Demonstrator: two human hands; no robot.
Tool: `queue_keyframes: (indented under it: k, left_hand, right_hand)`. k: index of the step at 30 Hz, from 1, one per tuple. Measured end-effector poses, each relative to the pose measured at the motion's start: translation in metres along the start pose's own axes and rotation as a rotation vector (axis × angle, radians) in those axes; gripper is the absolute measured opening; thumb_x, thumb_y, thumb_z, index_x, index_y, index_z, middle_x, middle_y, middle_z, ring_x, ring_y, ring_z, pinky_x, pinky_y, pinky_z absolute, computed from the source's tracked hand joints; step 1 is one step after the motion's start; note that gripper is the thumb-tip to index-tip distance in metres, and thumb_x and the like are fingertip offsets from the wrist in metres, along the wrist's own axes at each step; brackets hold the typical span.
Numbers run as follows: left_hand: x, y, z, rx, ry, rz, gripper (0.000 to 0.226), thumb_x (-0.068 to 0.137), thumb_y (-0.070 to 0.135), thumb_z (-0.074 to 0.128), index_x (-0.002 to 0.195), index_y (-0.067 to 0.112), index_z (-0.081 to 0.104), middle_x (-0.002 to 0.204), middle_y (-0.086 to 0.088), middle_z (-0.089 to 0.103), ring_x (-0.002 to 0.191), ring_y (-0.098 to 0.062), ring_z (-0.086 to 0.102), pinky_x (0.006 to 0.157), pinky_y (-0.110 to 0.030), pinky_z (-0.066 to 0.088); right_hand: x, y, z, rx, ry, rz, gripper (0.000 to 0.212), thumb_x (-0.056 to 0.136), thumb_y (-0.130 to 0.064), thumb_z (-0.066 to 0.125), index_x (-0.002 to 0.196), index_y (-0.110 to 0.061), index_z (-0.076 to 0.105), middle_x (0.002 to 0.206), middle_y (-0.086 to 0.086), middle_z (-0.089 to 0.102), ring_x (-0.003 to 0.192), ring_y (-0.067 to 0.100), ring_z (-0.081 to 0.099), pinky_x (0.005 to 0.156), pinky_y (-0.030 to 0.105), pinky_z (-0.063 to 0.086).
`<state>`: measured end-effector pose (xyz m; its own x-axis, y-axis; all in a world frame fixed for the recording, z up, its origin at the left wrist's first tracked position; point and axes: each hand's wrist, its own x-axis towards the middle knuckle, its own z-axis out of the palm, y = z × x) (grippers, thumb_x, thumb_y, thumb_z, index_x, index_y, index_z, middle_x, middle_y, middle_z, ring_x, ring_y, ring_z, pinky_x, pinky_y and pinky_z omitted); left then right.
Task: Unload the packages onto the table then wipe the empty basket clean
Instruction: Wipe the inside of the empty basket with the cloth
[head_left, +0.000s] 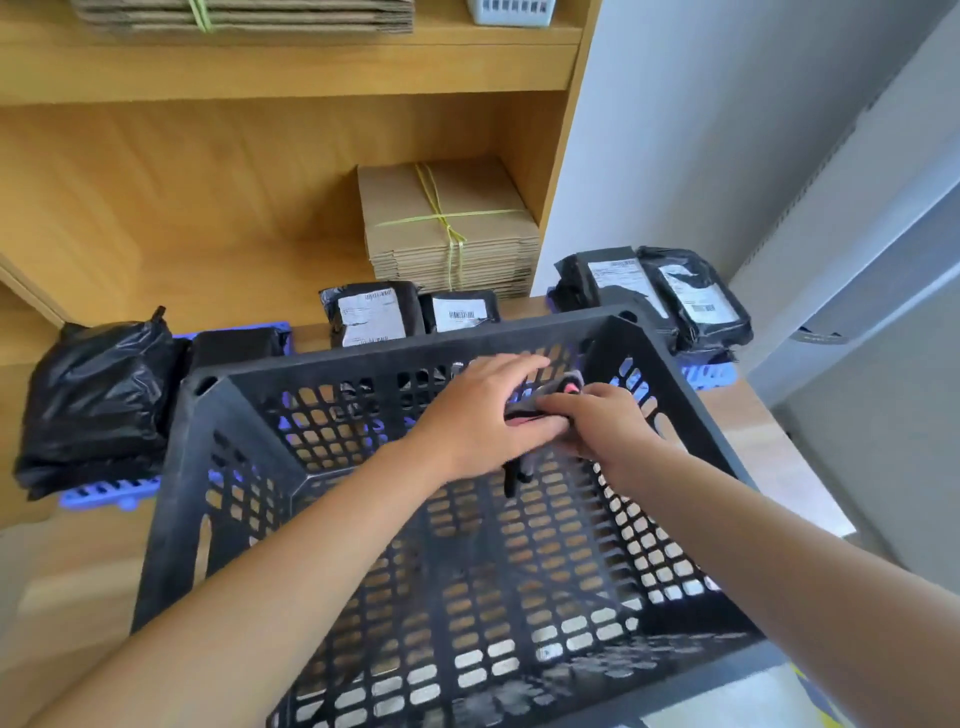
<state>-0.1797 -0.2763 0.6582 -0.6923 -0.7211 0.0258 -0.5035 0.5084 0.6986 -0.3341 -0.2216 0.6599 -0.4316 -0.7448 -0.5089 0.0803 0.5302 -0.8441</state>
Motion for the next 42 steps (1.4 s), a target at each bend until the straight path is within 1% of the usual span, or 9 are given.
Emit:
queue_keyframes:
  k: [3,7,10,16,19,22,28,34,42]
  left_hand:
    - [-0.001,0.015,0.033,-0.046,-0.061,-0.145,0.096,0.079,0.051,0.076,0.155,0.034,0.019,0.155,0.011,0.032,0.140,-0.010,0.032,0.111,-0.033,0.034]
    - [0.011,0.032,0.055,-0.326,0.260,-0.371,0.062,0.080,0.037,0.080,0.134,0.035,0.050,0.122,0.015,0.064,0.109,-0.007,0.061,0.094,-0.031,0.051]
    - [0.019,0.040,0.070,-0.595,0.397,-0.479,0.039,0.082,0.021,0.081,0.117,0.023,0.065,0.108,0.008,0.073,0.102,-0.009,0.068,0.090,-0.030,0.054]
    - [0.023,0.035,0.108,-1.096,0.615,-0.998,0.023,0.088,0.008,0.068,0.109,0.017,0.068,0.107,-0.010,0.075,0.102,-0.032,0.070,0.091,-0.043,0.055]
    - [0.027,0.016,0.126,-1.333,0.658,-1.171,0.029,0.092,0.008,0.061,0.121,0.003,0.062,0.115,-0.019,0.070,0.107,-0.035,0.068,0.088,-0.041,0.057]
    - [0.037,-0.002,0.136,-1.449,0.751,-1.222,0.027,0.093,0.008,0.057,0.119,0.003,0.058,0.122,-0.019,0.067,0.100,-0.033,0.069,0.073,-0.043,0.059]
    - [0.060,-0.026,0.145,-1.446,0.709,-1.342,0.027,0.098,0.010,0.053,0.124,0.002,0.053,0.126,-0.020,0.060,0.100,-0.035,0.064,0.069,-0.049,0.053]
    - [0.084,-0.055,0.157,-1.484,0.778,-1.364,0.038,0.097,0.007,0.057,0.134,0.006,0.049,0.136,-0.015,0.053,0.122,-0.034,0.055,0.097,-0.052,0.051]
    - [0.114,-0.095,0.165,-1.502,0.676,-1.328,0.038,0.098,-0.001,0.045,0.135,-0.004,0.051,0.135,-0.020,0.058,0.123,-0.037,0.057,0.088,-0.049,0.049]
  right_hand:
    - [0.009,-0.009,-0.006,0.036,-0.095,-0.008,0.020,0.080,-0.010,0.076,0.093,-0.001,0.064,0.075,0.016,0.069,0.064,0.027,0.067,0.058,0.033,0.056]
    - [0.018,-0.018,-0.037,0.001,-0.383,-0.017,0.028,0.084,-0.011,0.075,0.101,0.009,0.066,0.092,0.023,0.074,0.081,0.037,0.072,0.080,0.045,0.061]
    - [0.026,-0.027,-0.059,-0.175,-0.534,-0.154,0.018,0.090,-0.018,0.069,0.090,0.000,0.071,0.083,0.010,0.071,0.077,0.019,0.066,0.085,0.042,0.057]
    - [0.062,-0.053,-0.096,-0.558,-0.281,-0.730,0.010,0.089,-0.024,0.066,0.096,-0.017,0.070,0.095,-0.001,0.070,0.089,0.011,0.061,0.083,0.031,0.048]
    - [0.088,-0.050,-0.093,-0.915,-0.147,-0.854,0.049,0.088,-0.032,0.064,0.134,-0.020,0.051,0.137,0.005,0.048,0.131,0.028,0.038,0.107,0.043,0.033]
    - [0.107,-0.043,-0.081,-1.199,-0.084,-0.866,0.065,0.086,-0.035,0.061,0.144,-0.022,0.034,0.149,0.009,0.031,0.144,0.034,0.017,0.112,0.052,0.021]
    - [0.114,-0.043,-0.075,-1.203,0.006,-0.571,0.058,0.089,-0.022,0.063,0.137,-0.015,0.032,0.140,0.013,0.036,0.124,0.035,0.039,0.086,0.044,0.045]
    - [0.109,-0.041,-0.073,-1.209,0.048,-0.609,0.043,0.089,-0.010,0.059,0.127,-0.009,0.038,0.122,0.012,0.046,0.093,0.030,0.050,0.067,0.034,0.037]
    - [0.112,-0.043,-0.074,-1.108,0.067,-0.558,0.033,0.089,-0.001,0.055,0.117,-0.011,0.041,0.111,0.008,0.046,0.066,0.027,0.045,0.054,0.032,0.035]
